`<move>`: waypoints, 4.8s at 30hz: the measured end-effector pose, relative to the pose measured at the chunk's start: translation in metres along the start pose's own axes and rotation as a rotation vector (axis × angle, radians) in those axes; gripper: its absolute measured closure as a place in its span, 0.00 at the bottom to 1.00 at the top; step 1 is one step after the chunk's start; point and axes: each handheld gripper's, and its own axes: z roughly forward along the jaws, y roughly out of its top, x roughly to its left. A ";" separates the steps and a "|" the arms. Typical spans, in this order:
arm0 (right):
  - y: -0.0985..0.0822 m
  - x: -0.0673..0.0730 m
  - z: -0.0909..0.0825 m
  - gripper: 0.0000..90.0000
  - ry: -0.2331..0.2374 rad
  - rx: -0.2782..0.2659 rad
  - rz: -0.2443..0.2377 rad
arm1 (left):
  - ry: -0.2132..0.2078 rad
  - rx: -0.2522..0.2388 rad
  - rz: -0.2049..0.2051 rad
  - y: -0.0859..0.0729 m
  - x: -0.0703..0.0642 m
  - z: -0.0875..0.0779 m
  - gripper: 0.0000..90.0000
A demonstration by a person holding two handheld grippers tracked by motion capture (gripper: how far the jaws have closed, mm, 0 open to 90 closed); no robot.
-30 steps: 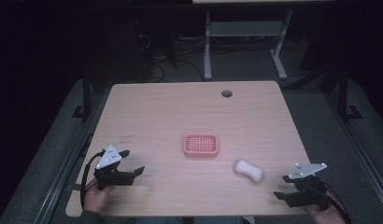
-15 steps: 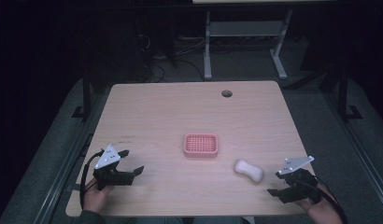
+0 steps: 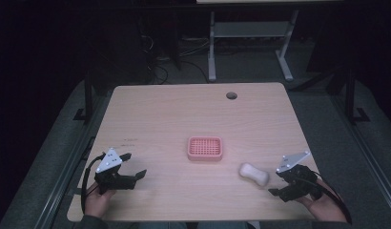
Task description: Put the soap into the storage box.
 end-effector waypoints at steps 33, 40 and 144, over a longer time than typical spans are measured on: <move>0.049 0.001 0.019 0.34 0.026 0.060 -0.105 | 0.003 -0.005 -0.018 -0.001 0.001 -0.001 0.16; 0.057 -0.001 0.030 0.34 0.037 0.070 -0.098 | 0.002 -0.007 -0.018 -0.001 0.001 -0.001 0.16; 0.078 -0.009 0.052 0.55 0.074 0.124 -0.142 | 0.002 -0.008 -0.020 -0.001 0.001 -0.002 0.16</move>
